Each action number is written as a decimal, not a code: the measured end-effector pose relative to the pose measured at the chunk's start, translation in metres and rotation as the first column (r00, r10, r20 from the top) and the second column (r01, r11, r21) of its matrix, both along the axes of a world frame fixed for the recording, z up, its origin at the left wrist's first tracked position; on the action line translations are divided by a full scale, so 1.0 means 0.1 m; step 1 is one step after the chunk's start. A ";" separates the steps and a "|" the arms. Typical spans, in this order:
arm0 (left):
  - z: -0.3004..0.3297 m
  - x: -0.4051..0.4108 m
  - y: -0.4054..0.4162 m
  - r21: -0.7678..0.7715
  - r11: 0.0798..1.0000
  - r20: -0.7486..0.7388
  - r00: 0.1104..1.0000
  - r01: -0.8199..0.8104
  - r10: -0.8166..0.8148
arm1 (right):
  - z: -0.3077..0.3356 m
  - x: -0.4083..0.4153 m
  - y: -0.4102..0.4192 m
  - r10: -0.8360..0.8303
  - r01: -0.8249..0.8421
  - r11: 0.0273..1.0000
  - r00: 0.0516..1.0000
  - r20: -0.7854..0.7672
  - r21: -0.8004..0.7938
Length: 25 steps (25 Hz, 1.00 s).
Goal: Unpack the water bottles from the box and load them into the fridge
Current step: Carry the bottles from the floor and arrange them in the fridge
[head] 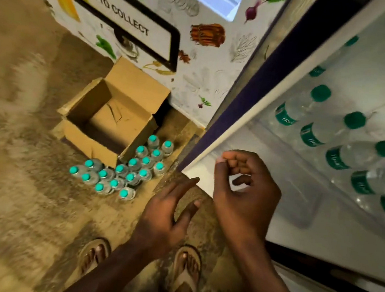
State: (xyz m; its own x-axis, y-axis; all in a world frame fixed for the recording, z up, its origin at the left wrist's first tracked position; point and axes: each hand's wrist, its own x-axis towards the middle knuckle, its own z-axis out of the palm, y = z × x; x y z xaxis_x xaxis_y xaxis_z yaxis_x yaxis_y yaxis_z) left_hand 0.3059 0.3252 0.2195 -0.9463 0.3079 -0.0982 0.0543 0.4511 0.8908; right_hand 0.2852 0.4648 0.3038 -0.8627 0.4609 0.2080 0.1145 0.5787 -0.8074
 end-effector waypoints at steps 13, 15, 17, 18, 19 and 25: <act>-1.69 -0.35 -2.35 -0.386 0.875 0.081 0.934 -0.292 0.347 | -1.79 -0.32 -2.16 0.410 -0.428 0.904 0.854 0.320 -0.016; -2.00 -0.41 -2.73 -0.502 0.824 0.133 0.917 -0.264 0.375 | -2.08 -0.41 -2.37 0.433 -0.476 0.879 0.811 0.394 0.014; -2.27 -0.51 -3.06 -0.603 0.774 0.168 0.918 -0.193 0.360 | -2.35 -0.50 -2.56 0.447 -0.524 0.850 0.767 0.461 0.048; -2.37 -0.56 -3.18 -0.635 0.755 0.180 0.919 -0.164 0.351 | -2.47 -0.53 -2.64 0.451 -0.546 0.836 0.745 0.492 0.060; -2.46 -0.63 -3.27 -0.651 0.745 0.180 0.923 -0.148 0.341 | -2.59 -0.57 -2.70 0.456 -0.566 0.821 0.725 0.517 0.069; -2.88 -0.96 -3.37 -0.688 0.725 0.181 0.957 -0.041 0.226 | -3.20 -0.85 -2.98 0.473 -0.647 0.758 0.634 0.611 0.085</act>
